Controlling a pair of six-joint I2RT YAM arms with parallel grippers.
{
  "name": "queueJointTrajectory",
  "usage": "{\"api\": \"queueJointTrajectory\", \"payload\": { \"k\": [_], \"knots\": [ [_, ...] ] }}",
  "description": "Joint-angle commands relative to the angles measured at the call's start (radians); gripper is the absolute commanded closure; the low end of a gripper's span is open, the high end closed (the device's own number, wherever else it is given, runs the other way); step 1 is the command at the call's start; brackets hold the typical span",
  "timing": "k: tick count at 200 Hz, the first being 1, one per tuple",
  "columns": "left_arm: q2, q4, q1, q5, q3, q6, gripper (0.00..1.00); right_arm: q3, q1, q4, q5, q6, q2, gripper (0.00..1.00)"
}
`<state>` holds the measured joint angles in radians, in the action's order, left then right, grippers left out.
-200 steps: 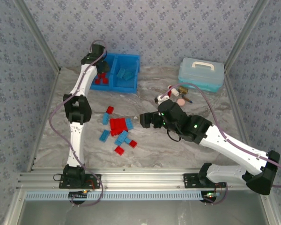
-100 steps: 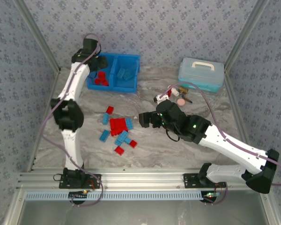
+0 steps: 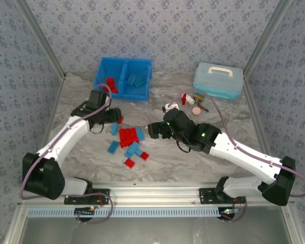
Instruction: Sort the legos into containers by color
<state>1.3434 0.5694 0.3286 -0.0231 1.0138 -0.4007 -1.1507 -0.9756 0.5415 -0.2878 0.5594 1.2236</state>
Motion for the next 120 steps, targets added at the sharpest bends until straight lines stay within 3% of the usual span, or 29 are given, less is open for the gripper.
{"api": "queueJointTrajectory", "payload": {
  "k": [1,54,120],
  "knots": [
    [-0.005,-0.055,0.003,-0.019,-0.080,0.006,0.39,-0.026,0.002,-0.017,0.010,-0.011,0.016,0.00],
    [0.152,-0.134,0.000,0.011,-0.090,0.041,0.39,-0.028,-0.003,0.002,0.009,0.004,0.014,0.00],
    [0.301,-0.168,-0.014,0.082,-0.031,0.066,0.55,-0.020,-0.007,0.033,-0.031,0.013,-0.015,0.00]
  ]
}}
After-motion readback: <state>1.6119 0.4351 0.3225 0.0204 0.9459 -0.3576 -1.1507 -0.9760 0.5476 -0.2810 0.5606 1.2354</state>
